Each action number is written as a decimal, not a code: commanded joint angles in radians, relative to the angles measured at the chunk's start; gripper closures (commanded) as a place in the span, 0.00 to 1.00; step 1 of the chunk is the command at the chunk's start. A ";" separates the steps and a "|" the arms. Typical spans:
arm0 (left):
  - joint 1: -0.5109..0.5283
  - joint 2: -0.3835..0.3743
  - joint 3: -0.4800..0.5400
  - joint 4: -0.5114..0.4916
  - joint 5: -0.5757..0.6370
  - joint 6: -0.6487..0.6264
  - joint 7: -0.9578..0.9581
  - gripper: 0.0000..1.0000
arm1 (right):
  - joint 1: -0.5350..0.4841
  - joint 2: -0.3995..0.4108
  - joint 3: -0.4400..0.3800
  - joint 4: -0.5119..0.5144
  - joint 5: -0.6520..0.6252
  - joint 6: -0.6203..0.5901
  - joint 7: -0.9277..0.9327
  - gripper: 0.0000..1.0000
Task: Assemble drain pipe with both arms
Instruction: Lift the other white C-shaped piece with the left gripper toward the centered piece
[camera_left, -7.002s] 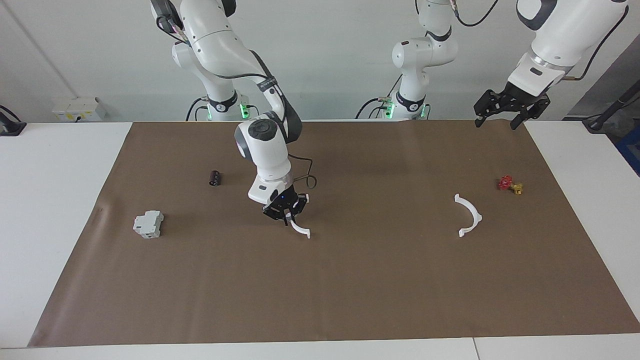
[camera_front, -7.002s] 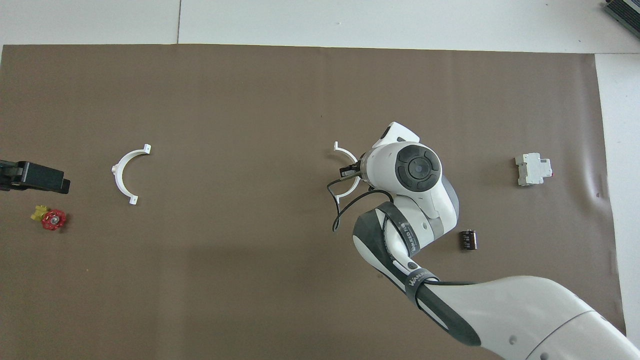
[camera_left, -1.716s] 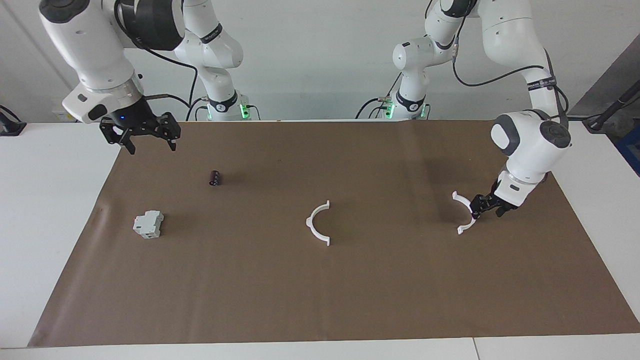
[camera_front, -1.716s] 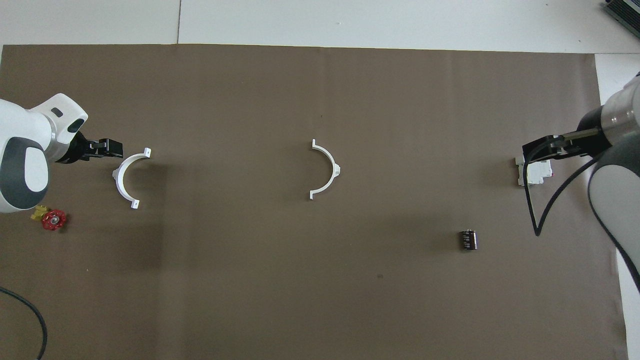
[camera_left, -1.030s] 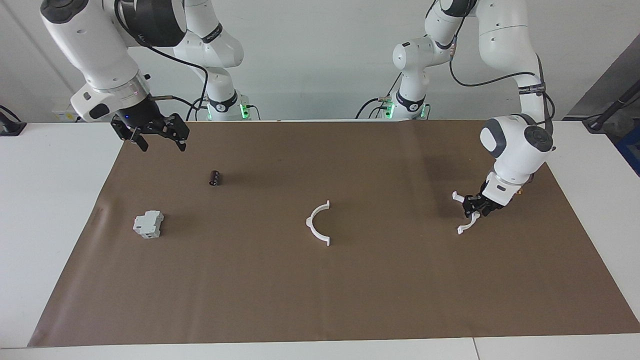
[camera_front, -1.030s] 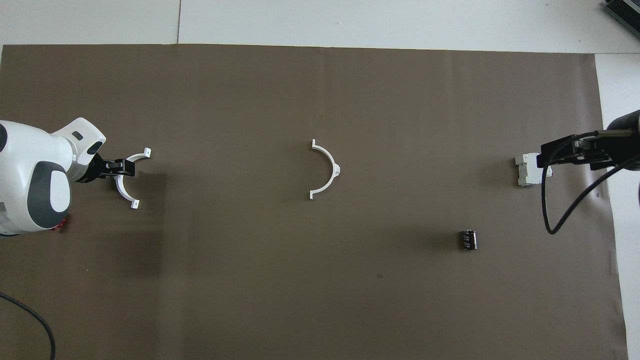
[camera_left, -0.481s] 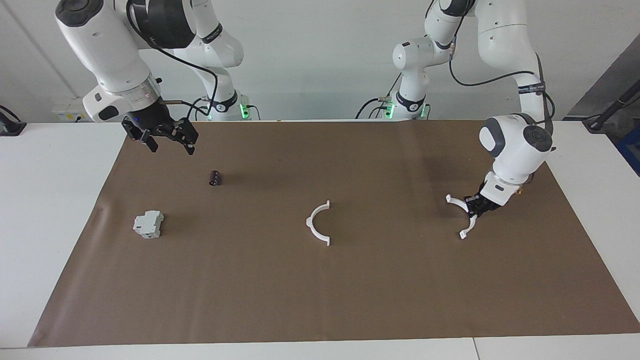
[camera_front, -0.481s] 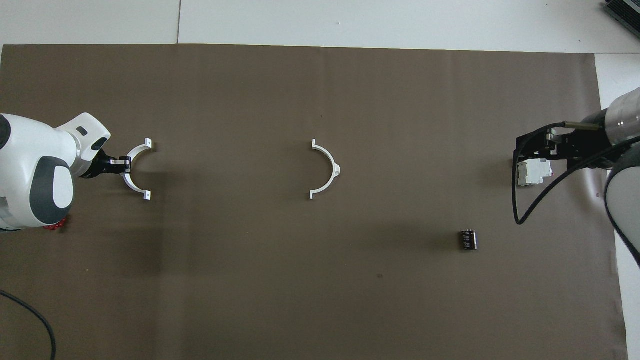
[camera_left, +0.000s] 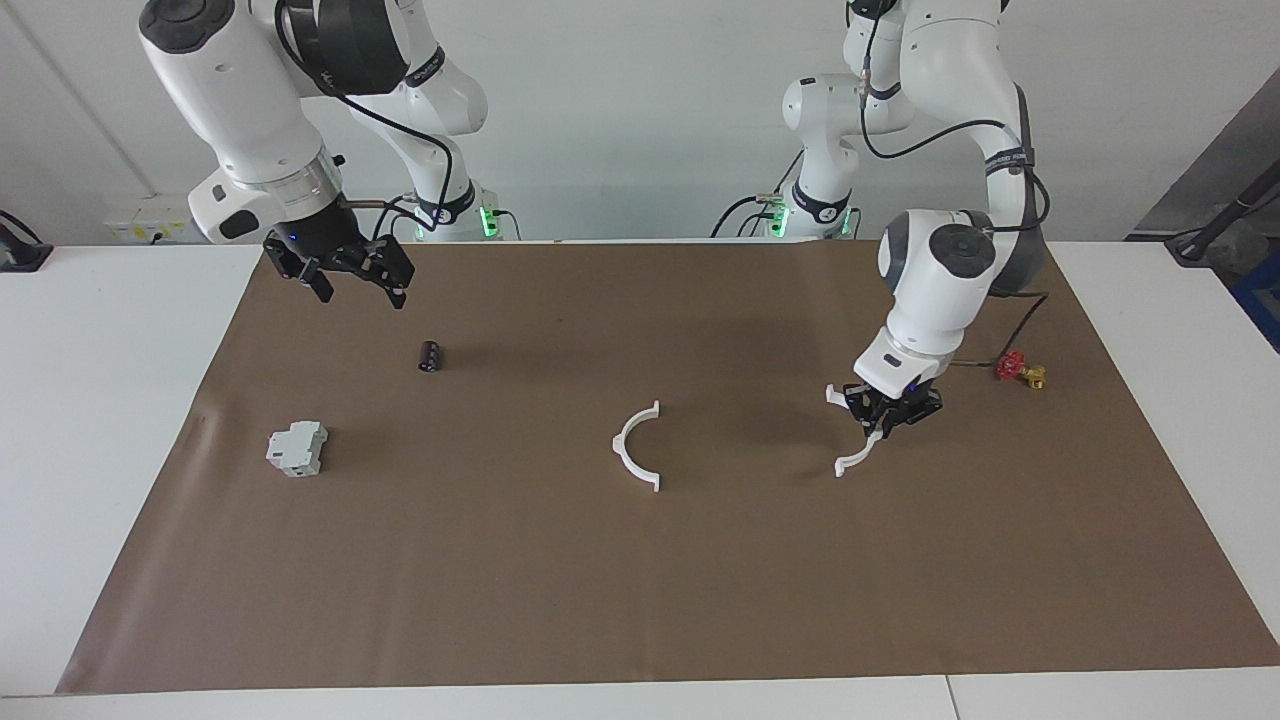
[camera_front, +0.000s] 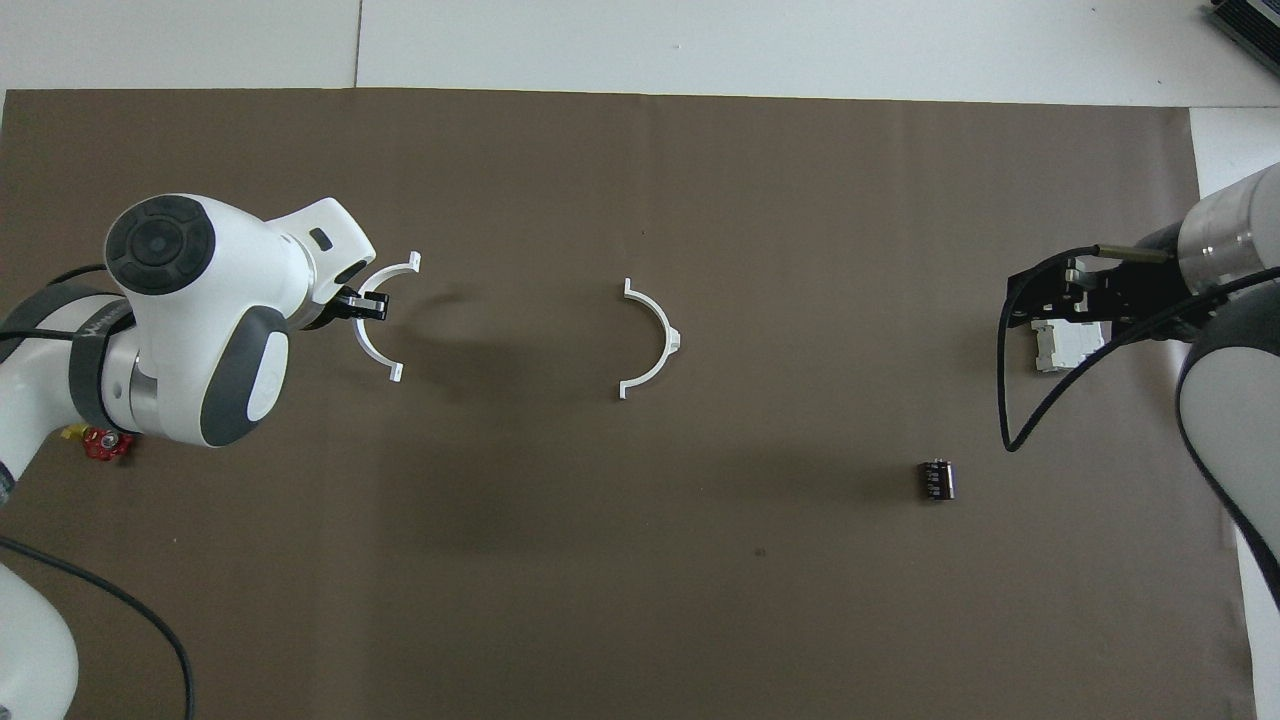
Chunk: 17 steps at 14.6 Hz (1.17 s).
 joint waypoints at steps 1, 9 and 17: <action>-0.067 0.046 0.015 0.088 0.025 -0.045 -0.005 1.00 | -0.010 -0.003 0.022 -0.021 0.003 0.021 -0.032 0.00; -0.236 0.151 0.016 0.116 -0.063 -0.002 -0.069 1.00 | -0.037 -0.023 0.022 -0.045 0.006 0.040 -0.034 0.00; -0.296 0.247 0.018 0.221 -0.055 -0.004 -0.094 1.00 | -0.036 -0.062 -0.082 -0.044 0.009 0.012 -0.267 0.00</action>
